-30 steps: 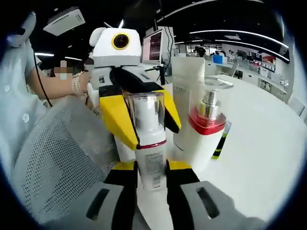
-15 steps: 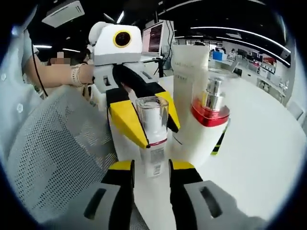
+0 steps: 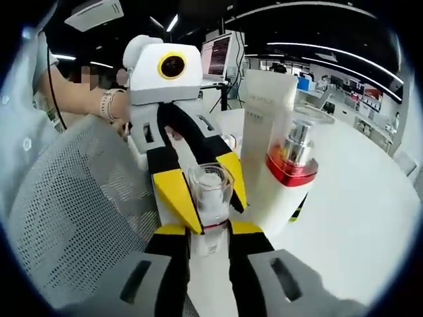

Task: Arrange the skincare products in the storage area until every visible bottle or jar stands upright without overlapping.

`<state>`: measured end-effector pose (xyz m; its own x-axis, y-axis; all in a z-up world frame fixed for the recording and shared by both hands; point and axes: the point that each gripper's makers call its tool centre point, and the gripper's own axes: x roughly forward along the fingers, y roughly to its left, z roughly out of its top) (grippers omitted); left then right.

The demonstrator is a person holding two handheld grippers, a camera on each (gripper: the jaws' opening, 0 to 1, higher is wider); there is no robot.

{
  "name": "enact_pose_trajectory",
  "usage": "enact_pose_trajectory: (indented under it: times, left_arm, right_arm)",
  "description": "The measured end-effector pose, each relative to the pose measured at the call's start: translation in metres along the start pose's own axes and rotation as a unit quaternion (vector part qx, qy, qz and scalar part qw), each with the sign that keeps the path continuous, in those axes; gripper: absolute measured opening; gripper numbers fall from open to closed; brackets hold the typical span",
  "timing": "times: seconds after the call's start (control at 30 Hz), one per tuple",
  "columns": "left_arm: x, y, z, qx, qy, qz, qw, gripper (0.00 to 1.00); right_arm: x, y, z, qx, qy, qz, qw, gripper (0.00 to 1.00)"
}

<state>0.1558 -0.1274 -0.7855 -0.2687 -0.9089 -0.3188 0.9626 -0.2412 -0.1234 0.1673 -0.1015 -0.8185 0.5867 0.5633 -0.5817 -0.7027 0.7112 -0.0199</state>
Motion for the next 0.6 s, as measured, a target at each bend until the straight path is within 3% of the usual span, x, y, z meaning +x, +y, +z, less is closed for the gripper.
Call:
enact_pose_trajectory:
  times: [0.23, 0.6]
  left_arm:
    - [0.0005, 0.0040, 0.0013, 0.000, -0.015, 0.002, 0.9999, 0.17]
    - [-0.0017, 0.0045, -0.0034, 0.035, 0.009, 0.007, 0.9993, 0.21]
  right_arm:
    - [0.0002, -0.0022, -0.0006, -0.011, 0.002, -0.005, 0.9999, 0.21]
    - [0.0011, -0.0014, -0.0047, -0.010, 0.012, -0.006, 0.9999, 0.19]
